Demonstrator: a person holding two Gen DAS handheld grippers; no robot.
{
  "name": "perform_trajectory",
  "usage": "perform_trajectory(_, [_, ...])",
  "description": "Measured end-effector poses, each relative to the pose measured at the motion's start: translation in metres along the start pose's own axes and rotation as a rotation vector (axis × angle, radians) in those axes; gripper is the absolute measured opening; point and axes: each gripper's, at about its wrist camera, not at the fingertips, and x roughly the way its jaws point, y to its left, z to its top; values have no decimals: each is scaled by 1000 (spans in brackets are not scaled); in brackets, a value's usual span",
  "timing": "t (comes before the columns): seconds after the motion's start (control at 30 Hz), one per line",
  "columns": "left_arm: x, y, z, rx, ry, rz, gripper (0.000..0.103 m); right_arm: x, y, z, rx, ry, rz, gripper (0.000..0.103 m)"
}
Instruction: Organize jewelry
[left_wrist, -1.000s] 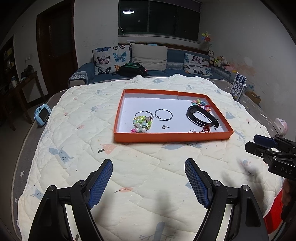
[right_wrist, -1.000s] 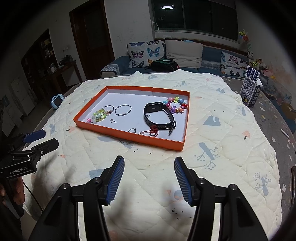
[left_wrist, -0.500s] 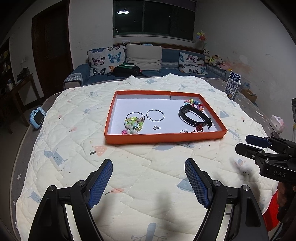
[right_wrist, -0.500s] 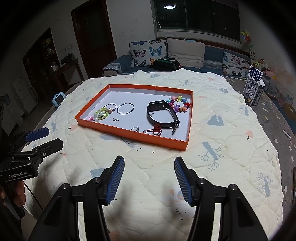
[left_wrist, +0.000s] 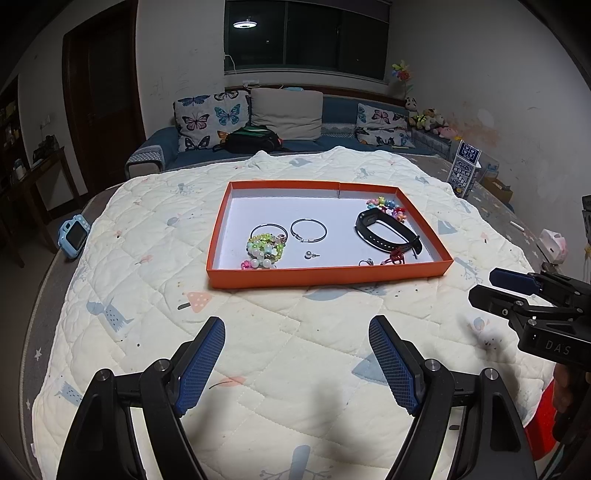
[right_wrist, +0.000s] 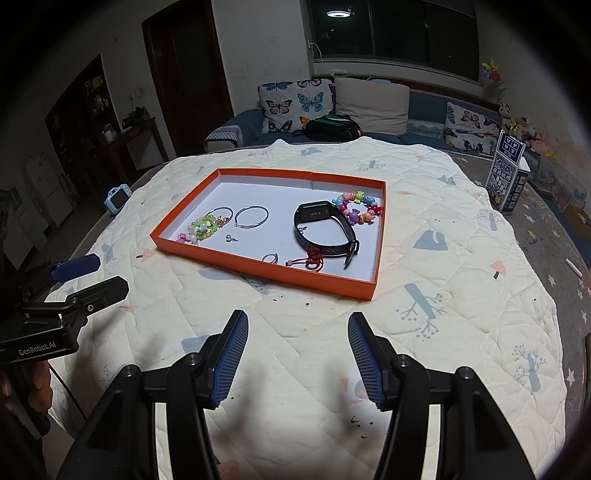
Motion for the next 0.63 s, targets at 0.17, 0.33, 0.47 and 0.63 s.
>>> perform_trajectory(0.17, [0,0,0,1,0,-1,86,0,1,0,0,0,2,62])
perform_trajectory(0.33, [0,0,0,0,-1,-1,86,0,1,0,1,0,5,62])
perform_trajectory(0.47, [-1,-1,1,1,-5,-3,86,1,1,0,0,1,4,62])
perform_trajectory(0.63, [-1,-1,2,2,-4,-2,86,1,2,1,2,1,4,62])
